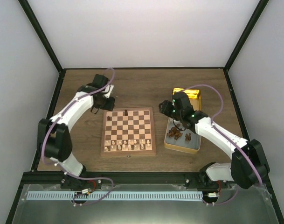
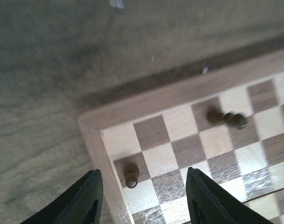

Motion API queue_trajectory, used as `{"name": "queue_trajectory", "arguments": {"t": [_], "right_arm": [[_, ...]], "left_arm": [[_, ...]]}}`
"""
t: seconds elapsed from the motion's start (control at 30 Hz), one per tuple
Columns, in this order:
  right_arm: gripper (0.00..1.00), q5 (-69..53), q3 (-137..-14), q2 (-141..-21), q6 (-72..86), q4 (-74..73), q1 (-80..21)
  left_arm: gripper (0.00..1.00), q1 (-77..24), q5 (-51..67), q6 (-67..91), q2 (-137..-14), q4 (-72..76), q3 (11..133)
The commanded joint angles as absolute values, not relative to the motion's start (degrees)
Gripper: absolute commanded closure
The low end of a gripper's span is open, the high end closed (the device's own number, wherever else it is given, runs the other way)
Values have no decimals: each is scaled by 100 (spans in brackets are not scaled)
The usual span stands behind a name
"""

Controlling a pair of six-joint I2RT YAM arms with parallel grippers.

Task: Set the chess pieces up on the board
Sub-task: Pick up the chess piece from the storage box.

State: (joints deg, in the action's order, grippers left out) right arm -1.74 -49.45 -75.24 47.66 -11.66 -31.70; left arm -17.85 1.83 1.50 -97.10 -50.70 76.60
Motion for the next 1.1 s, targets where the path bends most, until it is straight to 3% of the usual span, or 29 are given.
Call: {"name": "queue_trajectory", "arguments": {"t": [0.0,0.27,0.4,0.6,1.07], "right_arm": [[44,340,-4720,-7191,4659,-1938,-2758],[56,505,-4118,-7130,4614,-2470,-2505],[58,464,-4124,-7422,4290,-2603,-2496],[64,256,-4463,-8112,3883,-2738,-2496],[75,99,-4406,-8143,3790,-2972,-2496]], "left_arm": [[50,-1587,454,457,-8879,-4041,7212],[50,-1573,890,1010,-7309,-2034,5869],[46,-1573,863,1175,-6768,-1502,5455],[45,-1573,752,1227,-6460,-1275,5183],[45,-1573,844,1161,-6426,-1288,4987]]}}
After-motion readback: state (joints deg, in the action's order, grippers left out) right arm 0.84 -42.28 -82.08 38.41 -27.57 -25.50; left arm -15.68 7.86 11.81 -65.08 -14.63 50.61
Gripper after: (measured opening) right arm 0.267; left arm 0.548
